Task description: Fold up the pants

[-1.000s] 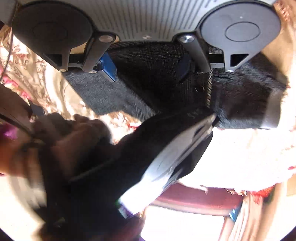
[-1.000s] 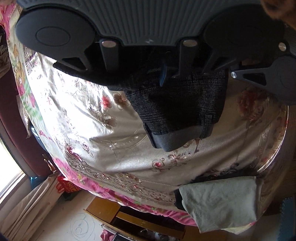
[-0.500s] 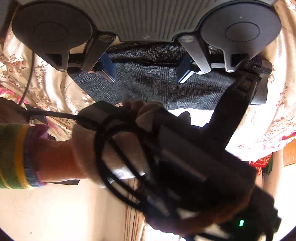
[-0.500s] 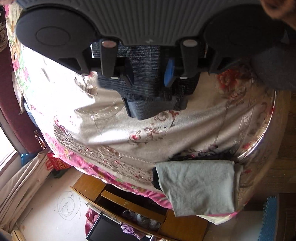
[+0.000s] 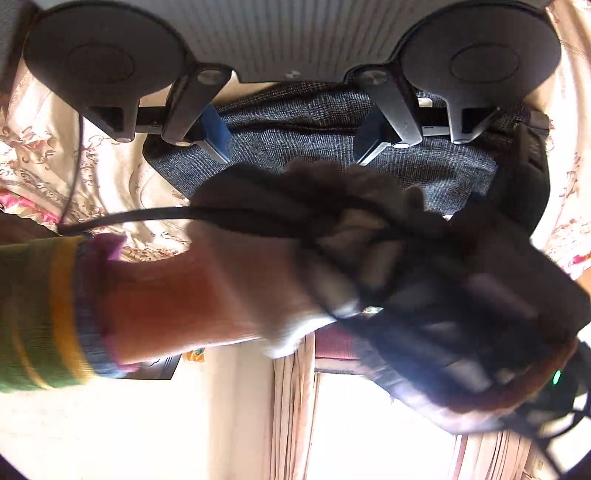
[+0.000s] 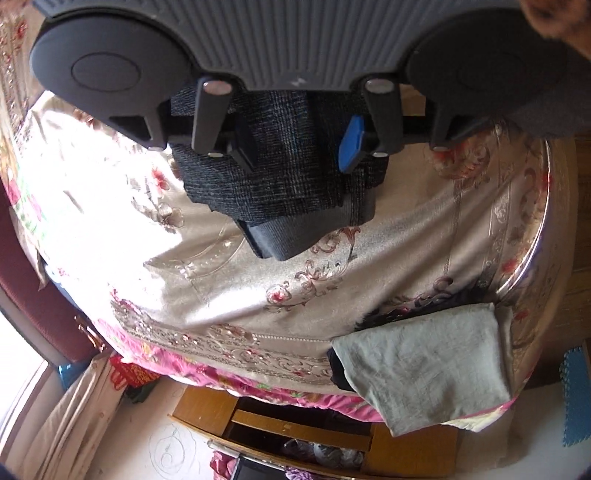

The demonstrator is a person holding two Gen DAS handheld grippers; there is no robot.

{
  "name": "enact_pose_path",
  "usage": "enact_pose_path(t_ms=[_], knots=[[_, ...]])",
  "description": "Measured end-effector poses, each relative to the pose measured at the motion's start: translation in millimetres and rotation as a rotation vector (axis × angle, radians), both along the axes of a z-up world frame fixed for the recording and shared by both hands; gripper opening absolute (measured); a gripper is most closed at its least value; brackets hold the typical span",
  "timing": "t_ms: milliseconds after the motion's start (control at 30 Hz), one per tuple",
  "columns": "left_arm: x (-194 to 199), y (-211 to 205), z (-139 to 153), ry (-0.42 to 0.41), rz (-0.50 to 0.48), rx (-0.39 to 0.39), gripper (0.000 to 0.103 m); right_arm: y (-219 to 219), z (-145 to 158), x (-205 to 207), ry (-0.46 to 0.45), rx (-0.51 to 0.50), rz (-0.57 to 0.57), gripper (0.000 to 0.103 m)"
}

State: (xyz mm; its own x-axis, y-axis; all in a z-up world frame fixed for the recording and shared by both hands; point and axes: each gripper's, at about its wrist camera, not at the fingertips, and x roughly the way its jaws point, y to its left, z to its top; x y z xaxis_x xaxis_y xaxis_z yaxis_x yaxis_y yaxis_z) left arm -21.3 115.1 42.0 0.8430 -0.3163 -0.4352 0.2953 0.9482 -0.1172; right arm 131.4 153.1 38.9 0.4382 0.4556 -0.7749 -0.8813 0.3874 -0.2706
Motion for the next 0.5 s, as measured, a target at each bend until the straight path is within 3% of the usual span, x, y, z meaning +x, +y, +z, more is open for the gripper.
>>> enact_pose_path(t_ms=[200,333,433,500], knots=[[19.0,11.3,-7.3,0.076,0.037,-0.074,0.085,22.8,-18.9,15.5,0.047,-0.038,-0.062,0.055],[25.0,21.0,-9.0,0.101,0.059,-0.123,0.085,30.2,-29.4,1.7,-0.05,-0.102,-0.024,0.057],[23.6,20.5,-8.1,0.089,0.075,-0.109,0.086,28.9,-28.9,6.6,-0.039,-0.097,-0.054,0.045],[20.3,20.4,-6.9,0.069,0.093,-0.096,0.09,26.3,-24.3,12.4,-0.011,-0.079,-0.094,0.023]])
